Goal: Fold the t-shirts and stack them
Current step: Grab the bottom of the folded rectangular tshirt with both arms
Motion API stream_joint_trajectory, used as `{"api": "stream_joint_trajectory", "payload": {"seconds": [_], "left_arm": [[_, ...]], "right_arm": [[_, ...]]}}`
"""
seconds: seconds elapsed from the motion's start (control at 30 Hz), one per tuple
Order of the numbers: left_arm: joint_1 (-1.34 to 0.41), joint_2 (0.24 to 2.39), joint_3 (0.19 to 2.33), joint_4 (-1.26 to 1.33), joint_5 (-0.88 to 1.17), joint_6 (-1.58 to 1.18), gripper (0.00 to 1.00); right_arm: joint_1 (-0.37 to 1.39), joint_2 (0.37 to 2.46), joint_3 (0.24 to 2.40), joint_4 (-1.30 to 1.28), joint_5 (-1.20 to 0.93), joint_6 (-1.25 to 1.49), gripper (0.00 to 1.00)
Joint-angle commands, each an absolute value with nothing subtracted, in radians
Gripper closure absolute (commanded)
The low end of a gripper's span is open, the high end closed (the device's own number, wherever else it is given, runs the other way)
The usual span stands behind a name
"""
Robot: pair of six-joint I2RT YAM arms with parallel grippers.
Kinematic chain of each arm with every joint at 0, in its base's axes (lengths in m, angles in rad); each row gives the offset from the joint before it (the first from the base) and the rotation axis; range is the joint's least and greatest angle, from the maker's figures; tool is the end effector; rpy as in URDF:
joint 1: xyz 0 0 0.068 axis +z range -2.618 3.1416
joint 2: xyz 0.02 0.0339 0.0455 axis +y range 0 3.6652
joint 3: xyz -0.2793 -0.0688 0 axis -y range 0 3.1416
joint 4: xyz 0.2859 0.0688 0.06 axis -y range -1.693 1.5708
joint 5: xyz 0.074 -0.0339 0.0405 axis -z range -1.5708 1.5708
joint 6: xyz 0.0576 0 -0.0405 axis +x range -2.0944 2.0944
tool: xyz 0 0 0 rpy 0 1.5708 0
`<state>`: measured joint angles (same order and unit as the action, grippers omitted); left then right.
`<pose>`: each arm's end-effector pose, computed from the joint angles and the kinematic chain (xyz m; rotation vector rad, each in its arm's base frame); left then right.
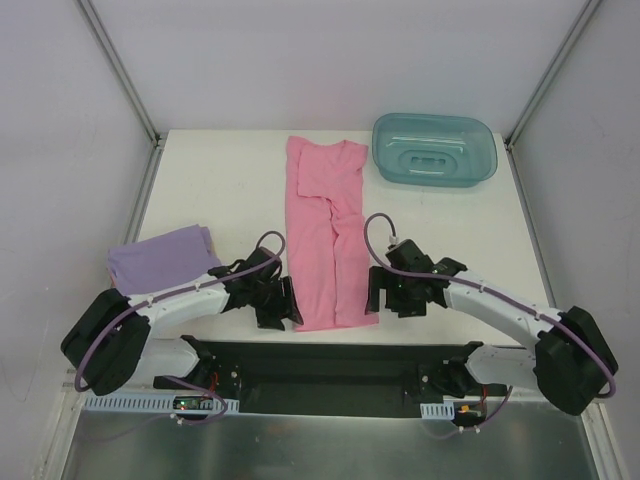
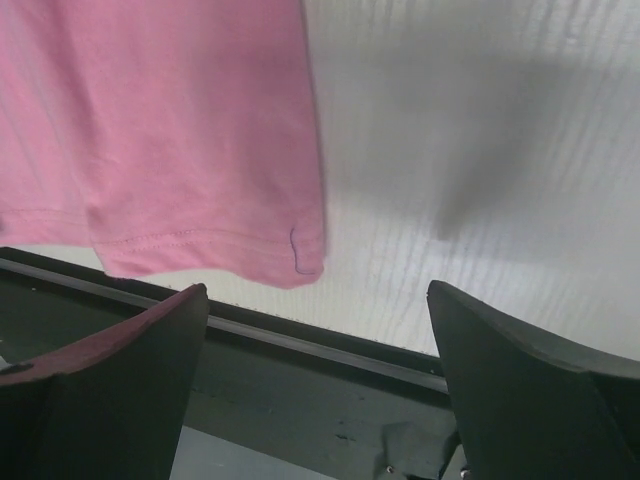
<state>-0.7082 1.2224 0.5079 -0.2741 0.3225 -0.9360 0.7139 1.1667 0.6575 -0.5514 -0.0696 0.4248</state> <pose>0.1785 -0.1769 0.1266 -0.1845 2.8251 -0.9337 0.1888 0.1689 0.1686 -0.4150 2.6798 0.4607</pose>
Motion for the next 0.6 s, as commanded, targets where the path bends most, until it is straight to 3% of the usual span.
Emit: {"api": "stream_joint_trajectory", "payload": {"seconds": [0.0,0.13,0.3,0.43,0.57], "left_arm": [[-0.718,1.29,0.548,-0.244,0.33,-0.933,0.51],[-0.724,1.319,0.551,-0.235,0.338,-0.934,0.77],[-0.727,1.328,0.546,-0.23,0.347,-0.934,0.93],[-0.727,1.324,0.543,-0.232,0.351,-0.933,1.0],[-0.727,1.318,0.534,-0.232,0.353,-0.94,1.0]], "right_arm": [[0.707,1.233,0.658,-0.444,-0.167,0.449,0.09],[0.706,1.298,0.661,-0.407,-0.204,0.451,0.21],[0.706,1.324,0.652,-0.377,-0.252,0.468,0.46],[0.706,1.335,0.629,-0.377,-0.261,0.485,0.55],[0.709,1.336,0.6,-0.377,-0.262,0.5,0.65]]}}
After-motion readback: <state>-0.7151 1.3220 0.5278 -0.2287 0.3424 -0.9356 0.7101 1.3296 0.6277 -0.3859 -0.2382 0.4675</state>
